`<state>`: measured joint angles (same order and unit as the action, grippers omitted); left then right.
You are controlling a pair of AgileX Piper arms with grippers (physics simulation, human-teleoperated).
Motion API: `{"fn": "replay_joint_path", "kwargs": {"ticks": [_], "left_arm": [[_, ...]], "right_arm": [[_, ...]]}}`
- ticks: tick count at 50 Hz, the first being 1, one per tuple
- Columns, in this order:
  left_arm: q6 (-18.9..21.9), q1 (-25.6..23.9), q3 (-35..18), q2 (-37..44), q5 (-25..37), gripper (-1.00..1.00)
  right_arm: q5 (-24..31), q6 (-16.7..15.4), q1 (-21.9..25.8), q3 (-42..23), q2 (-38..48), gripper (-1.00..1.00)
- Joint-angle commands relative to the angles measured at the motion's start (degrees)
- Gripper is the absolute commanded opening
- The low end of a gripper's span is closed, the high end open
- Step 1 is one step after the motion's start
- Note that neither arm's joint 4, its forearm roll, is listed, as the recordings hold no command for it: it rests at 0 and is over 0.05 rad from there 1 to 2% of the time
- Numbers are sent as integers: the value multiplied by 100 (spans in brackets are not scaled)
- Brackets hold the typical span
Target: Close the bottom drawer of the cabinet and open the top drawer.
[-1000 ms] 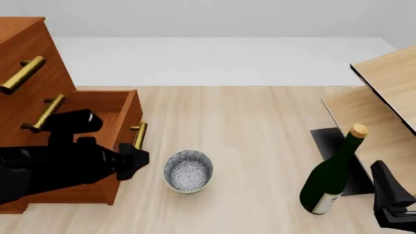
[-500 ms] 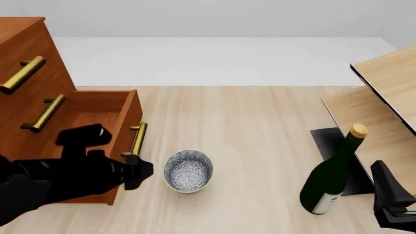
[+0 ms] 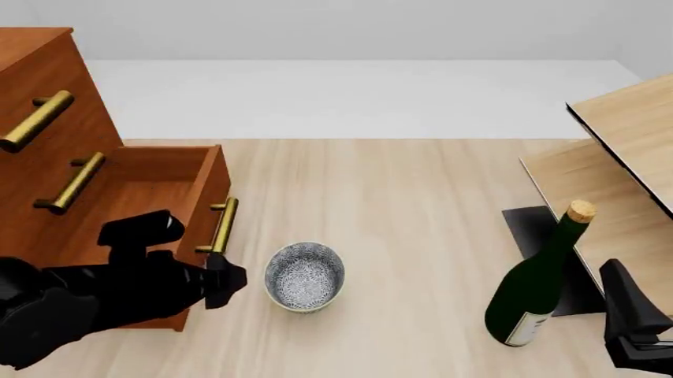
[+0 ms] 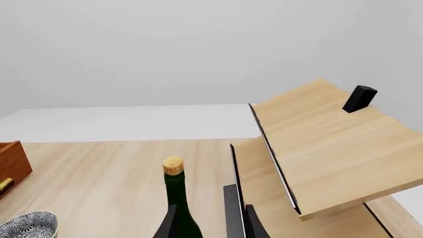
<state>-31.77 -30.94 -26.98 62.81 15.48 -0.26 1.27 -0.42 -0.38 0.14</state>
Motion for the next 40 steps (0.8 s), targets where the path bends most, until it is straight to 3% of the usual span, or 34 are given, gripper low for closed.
{"fn": "replay_joint_path", "kwargs": {"ticks": [1, 10, 25, 34, 36, 40], "left_arm": [[190, 509, 154, 67, -90, 100], [155, 622, 289, 127, -165, 100], [426, 982, 315, 57, -64, 100], [743, 1382, 328, 33, -35, 100], [1047, 1637, 281, -48, 46, 100], [1012, 1693, 347, 6, -51, 100]], "right_arm": [[1, -1, 3, 1, -1, 100], [4, -8, 4, 1, -2, 100], [1, -19, 7, 3, 2, 100], [1, -24, 8, 3, 0, 100], [2, -27, 12, 2, 0, 100], [3, -27, 12, 1, -2, 100]]}}
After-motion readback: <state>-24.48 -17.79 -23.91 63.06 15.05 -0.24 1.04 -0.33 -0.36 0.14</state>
